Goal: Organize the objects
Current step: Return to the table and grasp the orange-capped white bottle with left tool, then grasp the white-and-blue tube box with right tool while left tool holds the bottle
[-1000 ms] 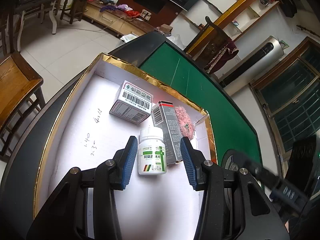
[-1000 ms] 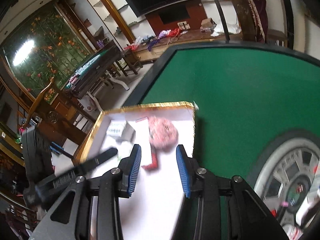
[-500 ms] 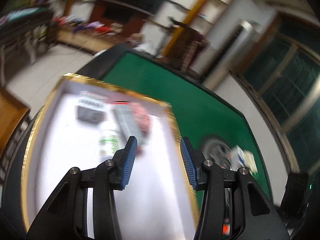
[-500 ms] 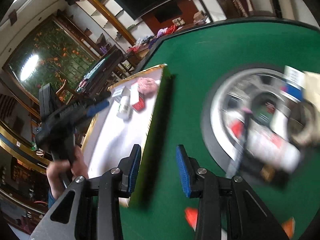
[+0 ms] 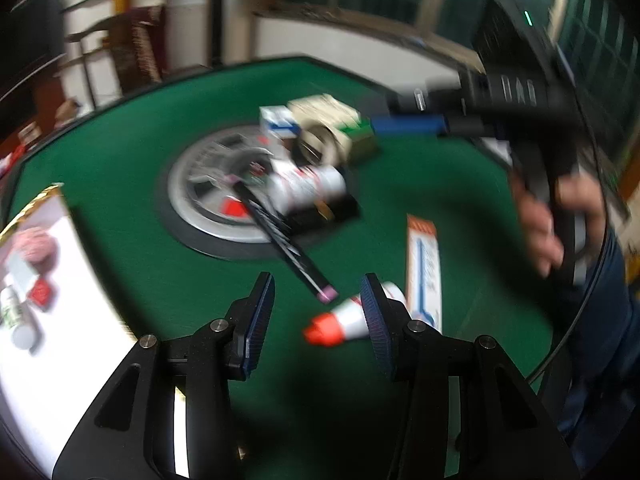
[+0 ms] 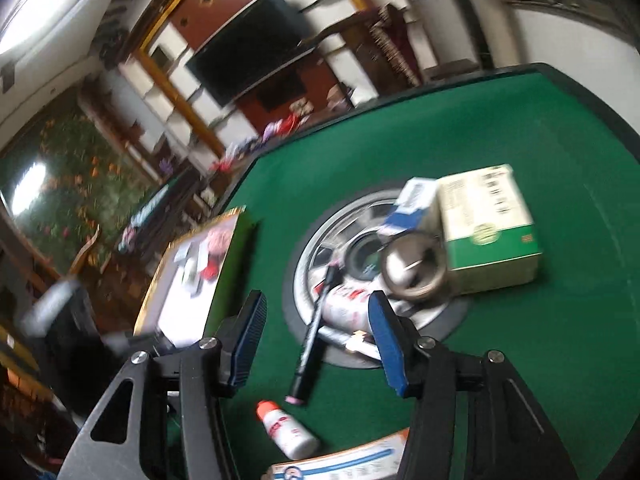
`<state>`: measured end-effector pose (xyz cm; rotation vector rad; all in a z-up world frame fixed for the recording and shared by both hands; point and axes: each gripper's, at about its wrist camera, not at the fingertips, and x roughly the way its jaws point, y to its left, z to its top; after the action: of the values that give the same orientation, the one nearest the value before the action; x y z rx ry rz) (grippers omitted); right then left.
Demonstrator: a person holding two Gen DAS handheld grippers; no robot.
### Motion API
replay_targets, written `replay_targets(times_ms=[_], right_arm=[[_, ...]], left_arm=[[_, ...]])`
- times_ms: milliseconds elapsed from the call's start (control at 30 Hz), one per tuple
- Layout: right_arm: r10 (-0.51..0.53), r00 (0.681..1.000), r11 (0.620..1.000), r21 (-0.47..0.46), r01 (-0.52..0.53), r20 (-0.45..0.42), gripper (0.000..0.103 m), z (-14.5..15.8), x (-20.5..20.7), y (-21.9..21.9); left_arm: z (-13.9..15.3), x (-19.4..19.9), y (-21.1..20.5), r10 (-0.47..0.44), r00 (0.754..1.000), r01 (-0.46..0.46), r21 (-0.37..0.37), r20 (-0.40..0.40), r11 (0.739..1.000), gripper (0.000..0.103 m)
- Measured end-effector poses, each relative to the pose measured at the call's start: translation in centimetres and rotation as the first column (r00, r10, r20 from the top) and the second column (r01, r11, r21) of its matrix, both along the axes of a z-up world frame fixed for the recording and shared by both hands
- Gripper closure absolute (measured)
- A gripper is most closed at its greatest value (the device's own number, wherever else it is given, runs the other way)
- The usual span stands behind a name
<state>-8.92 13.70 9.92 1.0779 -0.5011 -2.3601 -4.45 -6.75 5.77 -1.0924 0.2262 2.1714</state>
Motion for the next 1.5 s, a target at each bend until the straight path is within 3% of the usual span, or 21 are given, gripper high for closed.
replay_targets(times_ms=[100,200,367,500,667,867,967,1067,1233,1333,1500], right_arm=[[-0.020,1.000,0.999,-0.030,0.020,0.002,0.050,-0.4,0.7,1.7],[-0.025,1.000,0.999,-0.045,0.026,0.015,0.050,-1.3,1.6,2.5],[0.008,0.998,0.994,-0.113,-0.001,0.062,0.050,-2.5,2.2,4.0],[0.056,0.996,0.987,-0.153,-0.044,0.072,0.050,-2.3,2.9,3.9],[0.074,0.995,0.984,-0.169,-0.061,0.072,0.050,-2.4,3.6,3.8],[0.031,0.997,0.989,-0.146,-0.021,0.065,0.050,-2.2,3.8,4.0],[0.017,0.995,0.994,-0.108,-0.007,0.099,0.050,-2.6,3.6,3.9],[0.013,0.992,0.998,-0.061,-0.005,0.126,0.050,-3.0,3.7,3.6],[0.073,0.975,0.992,-0.117,-0.049,0.212,0.050,-4.6,6.0,3.8],[0.102,0.954,0.995,-0.042,-0.094,0.283,0.049,-5.8,7.7,2.5],[0.107,0.931,0.984,0.094,-0.148,0.350,0.049,-6.9,7.9,-1.4]], left_arm=[[-0.3,1.4,0.8,-0.077,0.997,0.076,-0.056,-0.029,0.996,0.059],[0.1,1.9,0.8,-0.144,0.988,0.140,-0.068,-0.057,0.988,0.059],[-1.3,2.7,1.9,-0.168,0.982,0.154,-0.153,-0.082,0.976,0.059],[-2.9,3.0,3.5,-0.218,0.970,0.186,-0.252,-0.106,0.950,0.059],[-3.3,1.9,5.2,-0.216,0.964,0.169,-0.270,-0.156,0.948,0.059],[-4.3,0.8,6.8,-0.137,0.977,0.076,-0.327,-0.166,0.942,0.059],[-4.4,-0.3,5.3,-0.043,0.995,0.018,-0.258,-0.091,0.966,0.060],[-4.3,-0.5,4.4,-0.002,0.996,-0.024,-0.270,-0.095,0.963,0.061],[-4.4,-1.8,2.8,0.110,0.990,-0.132,-0.276,-0.093,0.952,0.061],[-4.5,-2.8,1.9,0.187,0.980,-0.198,-0.248,-0.065,0.948,0.061],[-4.4,-2.9,1.4,0.210,0.977,-0.215,-0.239,-0.047,0.947,0.061]])
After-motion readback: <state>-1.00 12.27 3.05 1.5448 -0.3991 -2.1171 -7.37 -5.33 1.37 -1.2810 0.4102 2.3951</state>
